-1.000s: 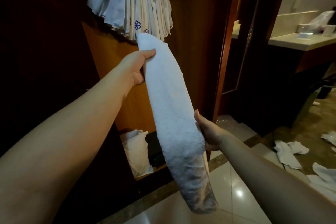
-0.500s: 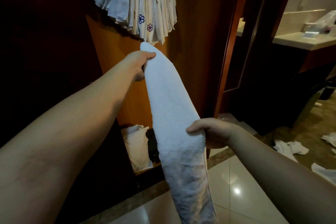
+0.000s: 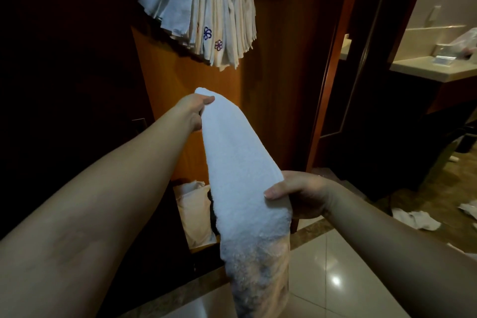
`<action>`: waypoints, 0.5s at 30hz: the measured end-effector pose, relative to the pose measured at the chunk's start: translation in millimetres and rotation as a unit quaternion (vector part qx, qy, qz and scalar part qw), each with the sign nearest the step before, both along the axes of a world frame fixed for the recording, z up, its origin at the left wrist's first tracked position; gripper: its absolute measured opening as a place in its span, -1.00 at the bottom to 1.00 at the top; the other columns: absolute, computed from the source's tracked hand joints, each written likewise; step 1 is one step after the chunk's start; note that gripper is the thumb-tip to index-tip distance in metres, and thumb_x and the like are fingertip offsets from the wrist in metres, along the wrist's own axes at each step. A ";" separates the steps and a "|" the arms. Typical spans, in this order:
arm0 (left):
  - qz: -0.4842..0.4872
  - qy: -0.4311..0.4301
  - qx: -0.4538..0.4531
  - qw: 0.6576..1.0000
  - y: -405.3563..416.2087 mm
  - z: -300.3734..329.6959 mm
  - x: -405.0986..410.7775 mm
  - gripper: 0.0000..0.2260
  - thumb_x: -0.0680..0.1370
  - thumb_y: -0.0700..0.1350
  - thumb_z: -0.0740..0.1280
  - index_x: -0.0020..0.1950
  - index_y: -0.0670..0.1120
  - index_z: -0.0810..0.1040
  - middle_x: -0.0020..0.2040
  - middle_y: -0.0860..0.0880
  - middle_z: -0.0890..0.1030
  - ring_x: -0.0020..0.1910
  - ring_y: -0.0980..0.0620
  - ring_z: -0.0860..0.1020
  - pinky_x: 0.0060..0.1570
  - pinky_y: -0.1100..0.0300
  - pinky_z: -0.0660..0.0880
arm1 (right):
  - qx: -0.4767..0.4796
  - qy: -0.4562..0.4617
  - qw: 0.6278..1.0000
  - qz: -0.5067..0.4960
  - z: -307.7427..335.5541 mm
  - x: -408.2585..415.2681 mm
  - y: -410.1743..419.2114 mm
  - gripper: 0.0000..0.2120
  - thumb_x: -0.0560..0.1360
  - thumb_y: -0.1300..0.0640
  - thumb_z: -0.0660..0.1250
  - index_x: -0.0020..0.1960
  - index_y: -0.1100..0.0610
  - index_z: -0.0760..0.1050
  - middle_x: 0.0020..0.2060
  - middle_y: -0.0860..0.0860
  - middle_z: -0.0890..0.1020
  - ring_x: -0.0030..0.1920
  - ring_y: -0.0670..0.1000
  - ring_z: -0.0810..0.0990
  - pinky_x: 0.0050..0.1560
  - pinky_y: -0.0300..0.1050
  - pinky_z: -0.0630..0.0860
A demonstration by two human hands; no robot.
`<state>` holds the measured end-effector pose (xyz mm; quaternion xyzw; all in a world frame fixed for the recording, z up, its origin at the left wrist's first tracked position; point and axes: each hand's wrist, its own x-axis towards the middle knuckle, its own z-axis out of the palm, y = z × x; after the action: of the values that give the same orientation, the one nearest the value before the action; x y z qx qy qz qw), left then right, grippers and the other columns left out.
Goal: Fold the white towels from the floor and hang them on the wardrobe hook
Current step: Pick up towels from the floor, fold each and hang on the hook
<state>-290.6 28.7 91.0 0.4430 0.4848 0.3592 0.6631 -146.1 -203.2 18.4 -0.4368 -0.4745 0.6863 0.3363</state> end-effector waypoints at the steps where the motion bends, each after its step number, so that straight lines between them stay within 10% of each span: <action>1: -0.001 -0.005 -0.002 1.000 1.1 -1.7 -0.3 -0.69 0.56 -0.23 0.43 0.21 -0.14 0.37 0.05 -0.20 0.64 -0.05 -0.17 0.69 -0.14 -0.10 0.67 | -0.002 0.004 1.000 -0.007 -0.3 -0.8 -0.1 -0.39 0.29 0.10 0.48 0.32 0.15 0.47 0.18 0.12 0.63 0.23 0.16 0.59 0.24 0.10 0.52; 6: -0.049 -0.007 -0.004 0.999 6.7 -17.1 -3.4 -0.63 0.68 -0.09 0.26 0.41 -0.26 0.40 0.32 -0.22 0.57 0.15 -0.12 0.60 0.04 0.01 0.57 | 0.028 0.143 0.987 -0.071 11.4 -2.3 6.1 -0.61 0.35 0.20 0.51 0.19 0.14 0.69 0.17 0.14 0.68 0.19 0.15 0.66 0.10 0.02 0.62; 11: -0.127 0.014 -0.037 0.991 -1.5 -38.1 -10.2 -0.43 0.65 0.18 0.20 0.59 -0.06 0.26 0.57 -0.19 0.29 0.21 -0.22 0.56 0.24 0.06 0.47 | 0.064 0.209 0.954 -0.206 39.1 2.5 23.8 -0.37 0.23 0.11 0.56 0.28 0.22 0.60 0.21 0.21 0.66 0.20 0.19 0.66 0.10 0.06 0.64; 13: -0.085 0.049 0.049 0.994 -14.4 -36.0 -3.9 -0.46 0.64 0.21 0.21 0.51 -0.08 0.40 0.42 -0.14 0.51 -0.19 -0.02 0.54 -0.04 0.16 0.45 | 0.068 0.216 0.938 -0.262 47.5 3.3 31.0 -0.29 0.22 0.12 0.56 0.35 0.23 0.53 0.23 0.21 0.65 0.21 0.19 0.65 0.14 0.07 0.61; 15: -0.047 0.075 0.173 0.981 -35.2 -32.8 2.0 -0.52 0.64 0.23 0.17 0.35 -0.10 0.53 0.15 -0.13 0.63 -0.14 0.04 0.55 -0.10 0.17 0.43 | 0.082 0.214 0.928 -0.295 51.2 4.2 37.0 -0.44 0.31 0.11 0.51 0.29 0.23 0.56 0.16 0.18 0.68 0.16 0.15 0.68 0.13 0.06 0.60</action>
<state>-288.7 -6.5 58.3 0.5992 0.4419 0.3719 0.5545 -141.9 -166.2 69.6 -0.3703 -0.2956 0.5920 0.6520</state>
